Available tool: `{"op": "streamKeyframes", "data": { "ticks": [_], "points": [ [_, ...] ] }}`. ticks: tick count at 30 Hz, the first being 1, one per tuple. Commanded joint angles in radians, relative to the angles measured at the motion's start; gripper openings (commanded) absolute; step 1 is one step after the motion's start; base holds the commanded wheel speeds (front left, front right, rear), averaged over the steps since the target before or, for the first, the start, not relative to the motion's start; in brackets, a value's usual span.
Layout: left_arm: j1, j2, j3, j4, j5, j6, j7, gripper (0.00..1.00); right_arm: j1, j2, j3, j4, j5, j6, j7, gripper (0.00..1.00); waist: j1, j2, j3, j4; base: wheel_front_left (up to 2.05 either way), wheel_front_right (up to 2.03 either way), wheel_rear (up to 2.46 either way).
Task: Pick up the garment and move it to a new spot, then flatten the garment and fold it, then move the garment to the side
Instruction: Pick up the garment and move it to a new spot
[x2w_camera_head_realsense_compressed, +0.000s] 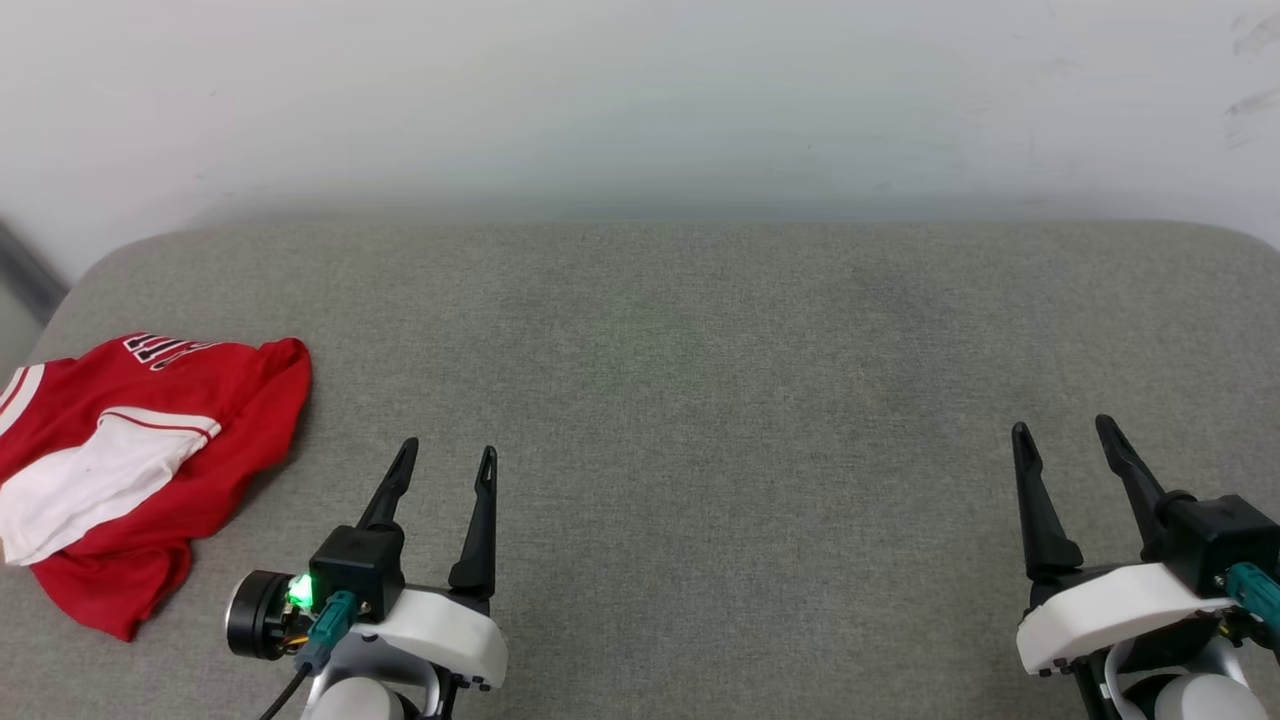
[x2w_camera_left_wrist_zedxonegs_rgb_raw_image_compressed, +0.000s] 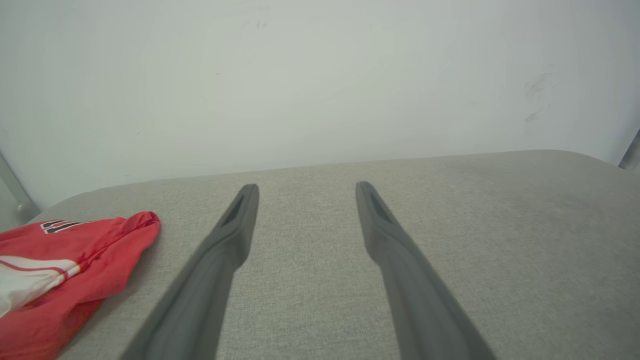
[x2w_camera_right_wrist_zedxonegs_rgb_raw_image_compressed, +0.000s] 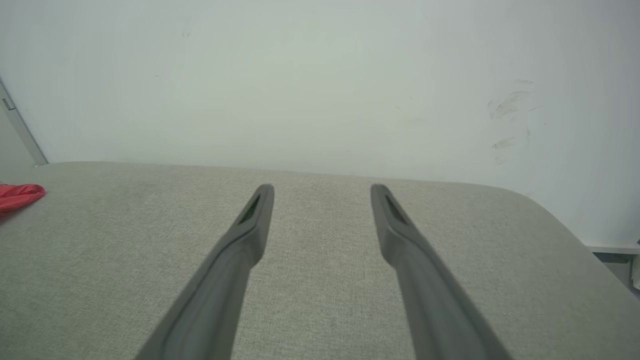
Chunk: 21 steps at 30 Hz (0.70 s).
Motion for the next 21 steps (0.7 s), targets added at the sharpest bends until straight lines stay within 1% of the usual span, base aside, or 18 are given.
{"op": "streamKeyframes", "data": {
  "ticks": [1,7,11,16,21],
  "points": [
    [-0.010,0.000,0.003,0.002,0.001,-0.001,-0.003,1.00,-0.011,0.004,-0.002,0.000,0.002,0.000,-0.004,1.00,0.0000,0.0000,0.001,0.001,0.00,0.00,0.00],
    [-0.016,-0.002,0.006,0.008,-0.003,-0.005,-0.003,1.00,-0.012,0.004,-0.007,-0.002,0.001,0.000,-0.006,1.00,0.0000,0.0000,0.006,0.010,0.00,0.00,0.00],
    [-0.023,-0.004,0.013,0.011,-0.012,0.005,-0.003,1.00,-0.006,0.004,-0.004,-0.014,-0.007,0.000,-0.007,1.00,0.0000,0.0000,0.007,0.041,0.00,0.00,0.00],
    [-0.028,-0.007,0.034,0.009,-0.026,0.017,-0.003,1.00,-0.004,0.004,0.019,-0.046,-0.010,0.000,0.000,1.00,0.0000,0.0000,0.019,0.113,0.00,0.00,0.00],
    [-0.034,-0.004,0.065,0.000,-0.028,0.024,-0.003,1.00,-0.010,0.004,0.045,-0.074,-0.008,0.000,0.011,1.00,0.0000,0.0000,0.032,0.211,0.00,0.00,0.00]
  ]
}}
